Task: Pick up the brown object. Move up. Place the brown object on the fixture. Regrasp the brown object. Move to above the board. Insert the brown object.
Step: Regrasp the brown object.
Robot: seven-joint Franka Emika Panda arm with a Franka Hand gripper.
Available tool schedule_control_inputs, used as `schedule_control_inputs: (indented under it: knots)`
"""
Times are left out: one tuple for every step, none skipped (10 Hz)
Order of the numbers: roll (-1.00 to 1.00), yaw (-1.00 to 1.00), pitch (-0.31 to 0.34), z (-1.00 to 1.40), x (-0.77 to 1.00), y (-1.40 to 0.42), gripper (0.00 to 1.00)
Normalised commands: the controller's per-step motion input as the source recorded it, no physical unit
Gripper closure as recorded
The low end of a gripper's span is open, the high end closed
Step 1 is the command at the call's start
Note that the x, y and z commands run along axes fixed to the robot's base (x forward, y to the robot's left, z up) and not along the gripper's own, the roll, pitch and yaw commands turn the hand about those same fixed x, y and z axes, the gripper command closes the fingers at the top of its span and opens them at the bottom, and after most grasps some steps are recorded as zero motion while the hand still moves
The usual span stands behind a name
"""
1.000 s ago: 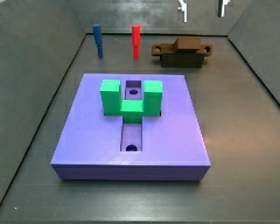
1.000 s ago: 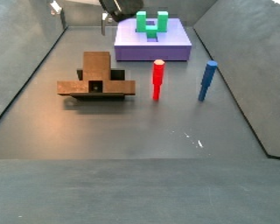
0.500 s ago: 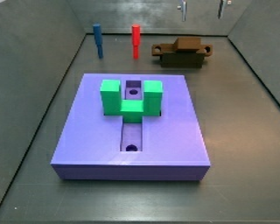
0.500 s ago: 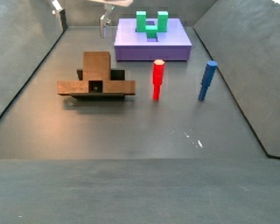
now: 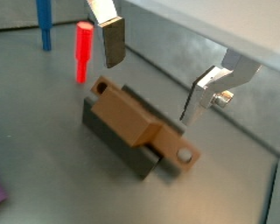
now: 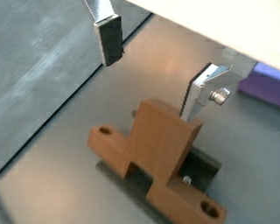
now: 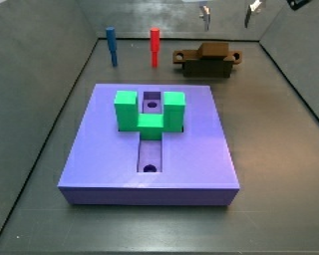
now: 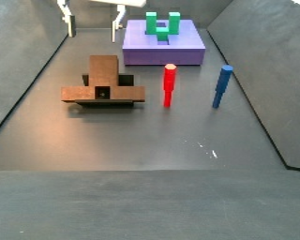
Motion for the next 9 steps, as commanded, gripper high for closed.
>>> schedule_control_inputs:
  knots:
    - [0.69, 0.46, 0.040, -0.33, 0.08, 0.00, 0.00]
    - [0.86, 0.31, 0.117, -0.25, 0.18, 0.00, 0.00]
    - [1.00, 0.17, 0.177, -0.17, 0.20, 0.00, 0.00]
    - [1.00, 0.11, 0.189, -0.23, 0.11, 0.00, 0.00]
    - [0.97, 0.09, 0.177, -0.27, 0.01, -0.03, 0.00]
    - [0.84, 0.09, 0.137, -0.22, 0.00, -0.08, 0.00]
    - [0.91, 0.13, 0.089, -0.14, 0.00, -0.09, 0.00]
    - [0.78, 0.17, 0.000, -0.13, -0.18, -0.05, 0.00]
    - [0.43, 0.13, 0.000, -0.15, 0.00, -0.03, 0.00]
